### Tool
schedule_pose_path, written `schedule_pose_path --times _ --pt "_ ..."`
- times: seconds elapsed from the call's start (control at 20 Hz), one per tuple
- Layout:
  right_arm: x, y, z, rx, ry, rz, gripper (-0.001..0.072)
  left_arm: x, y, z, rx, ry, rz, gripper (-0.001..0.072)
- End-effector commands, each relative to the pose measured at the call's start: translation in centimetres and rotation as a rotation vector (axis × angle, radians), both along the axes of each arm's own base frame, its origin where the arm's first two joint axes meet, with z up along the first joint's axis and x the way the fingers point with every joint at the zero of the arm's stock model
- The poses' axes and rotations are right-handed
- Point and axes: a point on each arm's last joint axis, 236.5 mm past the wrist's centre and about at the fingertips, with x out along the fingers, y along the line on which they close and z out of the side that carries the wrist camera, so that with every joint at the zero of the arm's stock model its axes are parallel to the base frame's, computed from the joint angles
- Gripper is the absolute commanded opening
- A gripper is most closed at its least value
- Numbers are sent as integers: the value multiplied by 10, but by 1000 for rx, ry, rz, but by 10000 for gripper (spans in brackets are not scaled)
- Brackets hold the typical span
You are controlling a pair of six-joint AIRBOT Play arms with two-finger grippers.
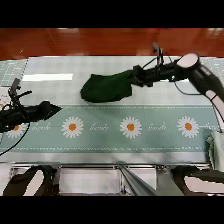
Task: Fold the shirts.
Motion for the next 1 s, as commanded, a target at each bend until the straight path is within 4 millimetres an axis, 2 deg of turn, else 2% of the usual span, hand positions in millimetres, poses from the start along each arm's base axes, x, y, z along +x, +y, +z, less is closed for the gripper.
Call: schedule_pose_path --times 0.0,0.1,0.2,0.35,0.45,0.6,0.8,0.95 --pt "14 -26 61 -141 -85 -1 27 0 0 0 0 0 -1 25" --pt "18 -46 102 -170 -134 -22 27 0 0 0 0 0 -1 25" --pt "18 -78 134 -216 -165 -55 27 -1 0 0 0 1 -2 25" --pt "9 -137 173 -268 -189 -138 27 -2 -1 0 -2 5 -7 25" --pt "1 -180 191 -289 -200 -222 27 -2 -1 0 -2 5 -7 25" --pt "-20 -246 205 -325 -190 -350 27 -2 -1 0 -2 5 -7 25" --pt "-56 -332 209 -378 -136 -537 27 -1 -1 0 -1 4 -5 25" --pt "-84 -378 205 -396 -70 -649 28 0 1 0 8 -9 -7 25"
